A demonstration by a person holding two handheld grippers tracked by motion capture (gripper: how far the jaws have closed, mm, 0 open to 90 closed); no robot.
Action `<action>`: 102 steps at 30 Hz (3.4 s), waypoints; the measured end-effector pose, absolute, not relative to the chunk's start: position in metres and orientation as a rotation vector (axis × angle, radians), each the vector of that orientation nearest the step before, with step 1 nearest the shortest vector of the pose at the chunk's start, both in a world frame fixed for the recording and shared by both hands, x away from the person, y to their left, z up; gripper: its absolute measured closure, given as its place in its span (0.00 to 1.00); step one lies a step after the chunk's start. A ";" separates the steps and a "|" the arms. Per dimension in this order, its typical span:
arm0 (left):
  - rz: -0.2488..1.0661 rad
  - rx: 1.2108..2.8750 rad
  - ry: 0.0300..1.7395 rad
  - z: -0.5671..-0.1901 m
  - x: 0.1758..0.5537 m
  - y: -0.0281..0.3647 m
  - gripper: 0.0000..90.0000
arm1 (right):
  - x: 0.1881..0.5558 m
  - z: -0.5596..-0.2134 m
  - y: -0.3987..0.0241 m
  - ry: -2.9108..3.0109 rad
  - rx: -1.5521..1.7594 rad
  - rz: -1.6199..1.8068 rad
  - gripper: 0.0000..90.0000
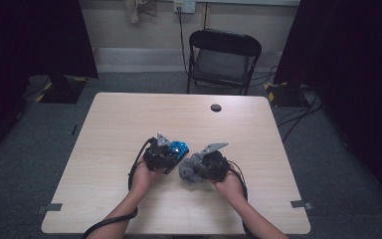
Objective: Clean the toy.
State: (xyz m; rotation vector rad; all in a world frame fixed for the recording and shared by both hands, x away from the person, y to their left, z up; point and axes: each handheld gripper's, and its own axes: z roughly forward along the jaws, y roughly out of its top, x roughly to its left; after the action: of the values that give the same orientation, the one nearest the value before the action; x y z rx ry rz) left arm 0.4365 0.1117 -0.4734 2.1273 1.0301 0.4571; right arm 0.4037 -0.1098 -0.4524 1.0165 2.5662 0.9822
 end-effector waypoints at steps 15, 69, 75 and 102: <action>0.452 2.127 1.029 -0.473 0.436 0.113 0.53 | 0.440 -0.444 -0.138 2.440 1.163 0.949 0.79; 0.454 2.100 1.034 -0.475 0.435 0.113 0.53 | 0.463 -0.474 -0.098 2.447 1.191 0.822 0.79; 0.462 2.105 1.030 -0.475 0.435 0.113 0.53 | 0.453 -0.475 -0.096 2.462 1.173 0.857 0.79; 0.457 2.110 1.038 -0.475 0.435 0.113 0.53 | 0.409 -0.477 -0.073 2.558 1.027 0.940 0.79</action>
State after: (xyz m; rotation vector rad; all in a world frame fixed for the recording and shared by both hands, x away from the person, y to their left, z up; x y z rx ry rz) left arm 0.4351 0.1133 -0.4746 2.1095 1.0380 0.4568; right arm 0.4094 -0.0730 -0.4768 1.0269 2.5579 0.9397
